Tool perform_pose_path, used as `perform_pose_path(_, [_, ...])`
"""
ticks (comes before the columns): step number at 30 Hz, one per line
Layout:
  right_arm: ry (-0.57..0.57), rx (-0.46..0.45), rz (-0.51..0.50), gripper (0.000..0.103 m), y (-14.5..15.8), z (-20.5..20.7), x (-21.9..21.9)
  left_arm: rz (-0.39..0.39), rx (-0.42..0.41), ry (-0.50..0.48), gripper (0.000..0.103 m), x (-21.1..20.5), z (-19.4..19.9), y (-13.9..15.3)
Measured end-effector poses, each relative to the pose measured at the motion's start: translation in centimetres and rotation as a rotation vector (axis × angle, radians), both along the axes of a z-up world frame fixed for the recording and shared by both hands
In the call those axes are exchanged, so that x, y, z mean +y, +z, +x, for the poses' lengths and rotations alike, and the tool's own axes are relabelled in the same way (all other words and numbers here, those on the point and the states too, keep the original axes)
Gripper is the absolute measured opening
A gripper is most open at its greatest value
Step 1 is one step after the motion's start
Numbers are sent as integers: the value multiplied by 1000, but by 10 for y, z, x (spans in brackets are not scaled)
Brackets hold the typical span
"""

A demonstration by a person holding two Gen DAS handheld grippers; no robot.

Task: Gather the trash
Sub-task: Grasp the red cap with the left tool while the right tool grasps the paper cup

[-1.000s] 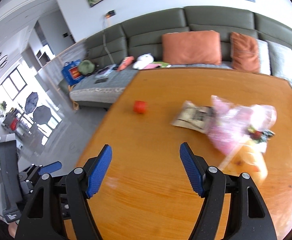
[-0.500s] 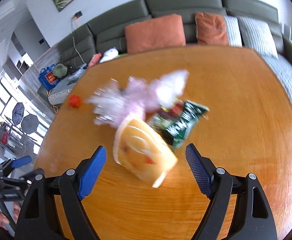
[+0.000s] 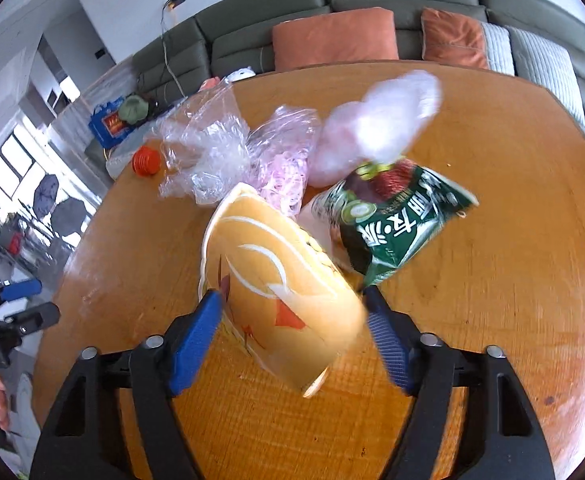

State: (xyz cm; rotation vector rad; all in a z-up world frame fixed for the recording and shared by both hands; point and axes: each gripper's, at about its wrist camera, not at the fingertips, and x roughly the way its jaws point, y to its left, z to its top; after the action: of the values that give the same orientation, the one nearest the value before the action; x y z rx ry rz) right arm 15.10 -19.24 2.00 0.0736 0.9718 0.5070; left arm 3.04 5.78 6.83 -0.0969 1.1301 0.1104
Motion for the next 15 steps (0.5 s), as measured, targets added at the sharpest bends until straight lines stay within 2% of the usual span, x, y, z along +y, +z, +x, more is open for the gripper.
perform_pose_path(2, [16, -19, -20, 63, 3, -5, 6, -3, 2, -4, 97, 1, 1, -1])
perform_pose_path(5, [27, -55, -17, 59, 11, -17, 10, -10, 1, -9, 97, 1, 0, -3])
perform_pose_path(12, [-8, -96, 57, 58, 38, -33, 10, -24, -14, 1, 97, 9, 9, -4])
perform_pose_path(15, [-40, -111, 72, 58, 53, -34, 13, -20, -41, 14, 97, 22, 28, -1])
